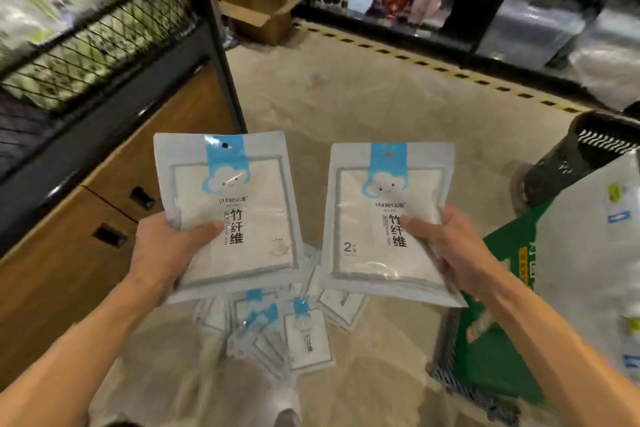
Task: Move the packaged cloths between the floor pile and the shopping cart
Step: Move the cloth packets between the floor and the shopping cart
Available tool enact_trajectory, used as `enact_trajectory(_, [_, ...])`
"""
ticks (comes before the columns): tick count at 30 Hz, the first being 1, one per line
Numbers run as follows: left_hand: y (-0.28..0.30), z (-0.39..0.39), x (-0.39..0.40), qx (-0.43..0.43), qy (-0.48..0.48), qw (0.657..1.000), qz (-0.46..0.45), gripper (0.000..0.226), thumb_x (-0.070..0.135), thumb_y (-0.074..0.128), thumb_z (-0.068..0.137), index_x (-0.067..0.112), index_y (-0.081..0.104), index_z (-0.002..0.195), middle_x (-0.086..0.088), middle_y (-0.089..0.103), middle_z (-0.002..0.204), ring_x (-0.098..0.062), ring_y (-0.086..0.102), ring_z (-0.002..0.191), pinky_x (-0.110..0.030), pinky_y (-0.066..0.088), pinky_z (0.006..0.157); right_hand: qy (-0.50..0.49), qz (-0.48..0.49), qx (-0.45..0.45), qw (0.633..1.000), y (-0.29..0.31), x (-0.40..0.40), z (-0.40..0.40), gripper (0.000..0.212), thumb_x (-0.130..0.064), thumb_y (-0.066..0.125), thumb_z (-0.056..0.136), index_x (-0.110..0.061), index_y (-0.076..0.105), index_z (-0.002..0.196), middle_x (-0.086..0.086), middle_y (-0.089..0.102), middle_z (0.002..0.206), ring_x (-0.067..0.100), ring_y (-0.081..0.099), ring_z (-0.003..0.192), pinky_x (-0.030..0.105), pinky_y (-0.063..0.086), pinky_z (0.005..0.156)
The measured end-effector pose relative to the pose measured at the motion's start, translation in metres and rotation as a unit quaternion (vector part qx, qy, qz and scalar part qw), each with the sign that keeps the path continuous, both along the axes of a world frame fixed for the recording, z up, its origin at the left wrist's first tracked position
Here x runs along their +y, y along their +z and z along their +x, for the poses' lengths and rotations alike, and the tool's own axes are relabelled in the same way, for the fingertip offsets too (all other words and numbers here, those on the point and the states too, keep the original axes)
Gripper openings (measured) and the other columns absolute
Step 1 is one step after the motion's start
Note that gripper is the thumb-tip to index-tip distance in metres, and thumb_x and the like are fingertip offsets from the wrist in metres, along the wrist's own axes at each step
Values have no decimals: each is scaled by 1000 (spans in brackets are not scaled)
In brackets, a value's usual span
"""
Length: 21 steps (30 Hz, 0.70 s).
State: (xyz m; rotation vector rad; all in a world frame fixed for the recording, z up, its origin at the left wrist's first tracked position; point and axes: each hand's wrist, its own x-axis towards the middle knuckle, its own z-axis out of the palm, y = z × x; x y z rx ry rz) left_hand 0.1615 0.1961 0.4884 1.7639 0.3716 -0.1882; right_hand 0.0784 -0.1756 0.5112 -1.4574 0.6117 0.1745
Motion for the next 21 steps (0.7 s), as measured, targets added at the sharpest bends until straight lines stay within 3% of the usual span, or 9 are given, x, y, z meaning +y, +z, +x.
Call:
enact_trajectory(2, [54,-1,21,-10,10,1000,14,22,4,86,74,15,75,90,7,79,80,-13,76,76,-30,62,67,13,-14,-17,1000,48,17,5,47,-27,89,76,5,71,107,32,74,103,36,69,81,51,58,78])
enact_trajectory(4, [105,-4,45,-14,23,999,27,29,12,92,68,13,77,92,2,80,87,-19,77,82,-42,61,83,31,-24,-21,999,89,34,12,76,-50,100,47,1,74,99,42,66,106,37,59,82,54,46,78])
enact_trajectory(5, [130,-8,56,-15,30,999,31,33,14,93,66,12,78,95,-1,80,90,-23,77,85,-46,60,87,36,-29,-23,999,110,44,16,74,-46,100,48,1,74,98,43,65,106,35,57,81,52,44,76])
enact_trajectory(7, [176,-17,77,-24,35,999,31,31,9,91,69,9,78,97,-5,80,91,-25,77,85,-45,60,86,46,-39,-33,998,154,65,22,49,-25,91,73,9,70,102,40,68,91,30,54,71,41,45,64])
enact_trajectory(10, [238,-35,101,-45,47,998,25,22,2,85,74,7,76,94,1,78,78,-14,76,69,-27,60,60,79,-47,-56,994,206,93,31,23,-9,79,88,9,68,96,15,58,66,21,43,52,26,33,44])
enact_trajectory(12, [269,-49,121,-51,43,997,28,22,2,84,75,8,75,95,5,78,75,-11,75,66,-26,58,58,105,-49,-71,991,237,114,34,23,-8,80,86,9,70,97,19,63,75,27,51,63,31,41,55])
enact_trajectory(16, [319,-84,165,-60,57,996,32,30,8,88,70,9,76,98,-4,80,87,-23,78,81,-43,58,84,157,-46,-93,982,290,157,36,27,-7,84,80,3,75,103,22,78,98,36,71,85,54,58,83])
enact_trajectory(19, [344,-115,193,-74,93,993,25,29,5,86,68,7,75,95,-3,79,78,-17,76,67,-32,60,66,211,-20,-119,970,322,191,37,33,-6,81,80,-1,71,111,15,80,97,28,79,84,38,65,68])
enact_trajectory(21, [358,-136,208,-80,118,990,16,28,3,86,69,4,74,94,-3,78,72,-12,72,56,-22,55,50,243,-4,-129,961,340,212,38,35,-8,81,78,-2,71,111,15,80,98,29,79,86,37,65,69])
